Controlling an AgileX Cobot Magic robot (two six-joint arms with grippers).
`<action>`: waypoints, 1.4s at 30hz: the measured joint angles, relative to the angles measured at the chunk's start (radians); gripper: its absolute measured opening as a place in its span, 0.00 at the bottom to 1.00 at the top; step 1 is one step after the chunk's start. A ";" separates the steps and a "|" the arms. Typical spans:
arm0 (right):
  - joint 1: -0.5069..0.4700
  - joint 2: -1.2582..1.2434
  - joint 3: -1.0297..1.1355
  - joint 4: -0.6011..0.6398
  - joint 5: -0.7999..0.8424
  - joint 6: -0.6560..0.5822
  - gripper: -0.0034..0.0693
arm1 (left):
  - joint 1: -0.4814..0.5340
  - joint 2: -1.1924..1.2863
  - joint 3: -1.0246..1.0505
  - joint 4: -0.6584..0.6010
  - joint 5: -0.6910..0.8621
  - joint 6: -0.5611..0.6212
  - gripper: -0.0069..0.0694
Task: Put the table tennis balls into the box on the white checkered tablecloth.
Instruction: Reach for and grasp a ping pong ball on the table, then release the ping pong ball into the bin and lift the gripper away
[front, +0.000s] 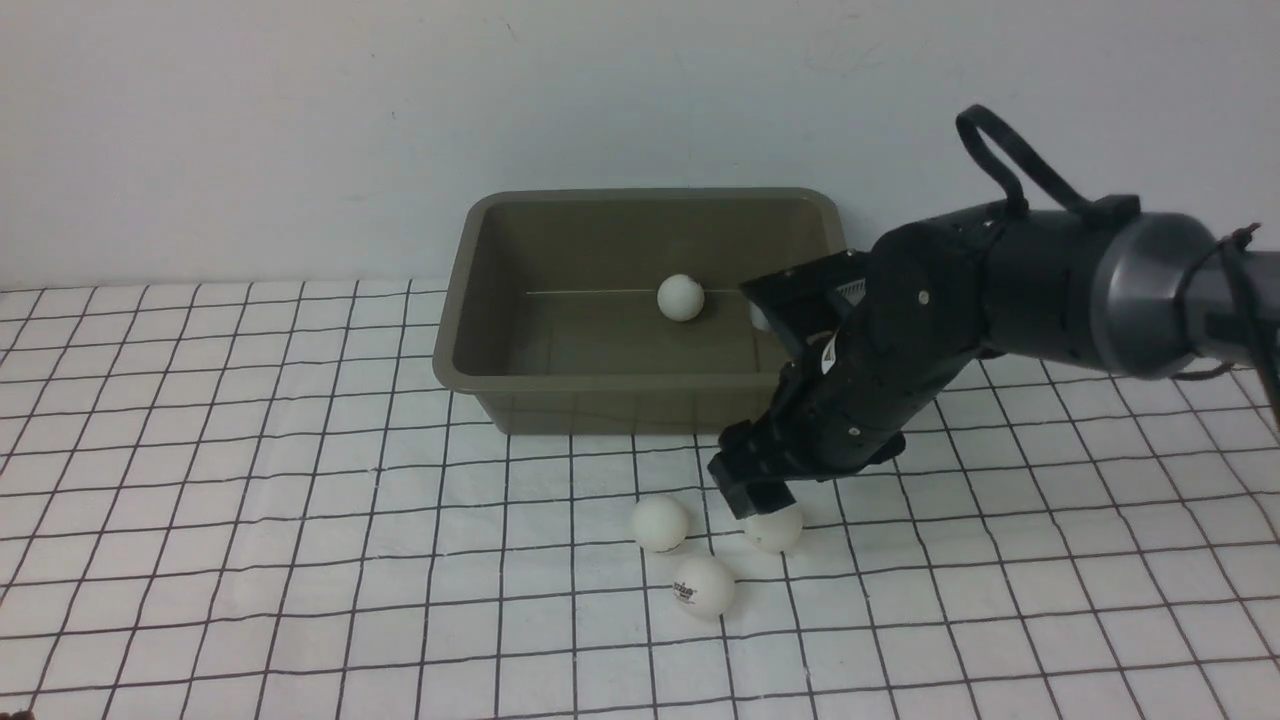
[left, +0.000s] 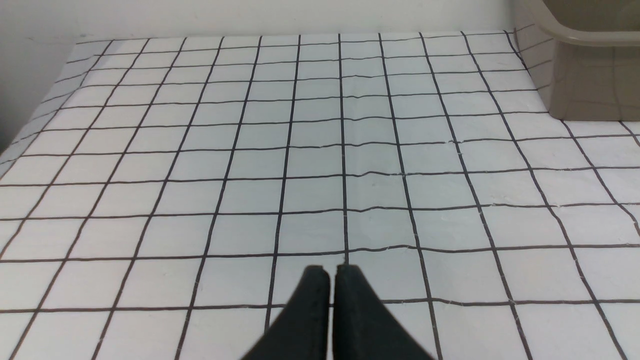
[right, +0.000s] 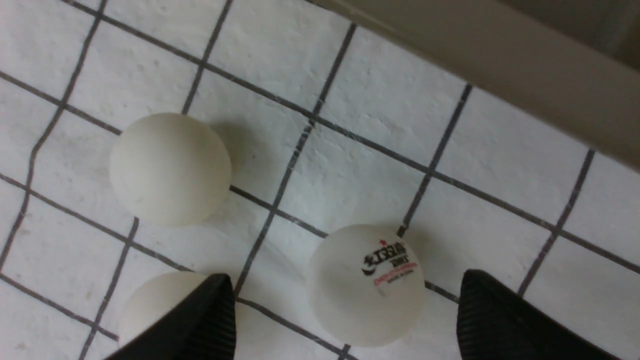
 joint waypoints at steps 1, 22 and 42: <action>0.008 0.002 -0.001 -0.004 -0.007 0.003 0.78 | 0.000 0.000 0.000 0.000 0.000 0.000 0.09; 0.035 0.138 -0.059 -0.122 0.009 0.082 0.70 | 0.000 0.000 0.000 0.000 0.000 0.000 0.09; 0.035 -0.074 -0.060 -0.115 0.194 0.006 0.54 | 0.000 0.000 0.000 0.000 0.000 0.000 0.09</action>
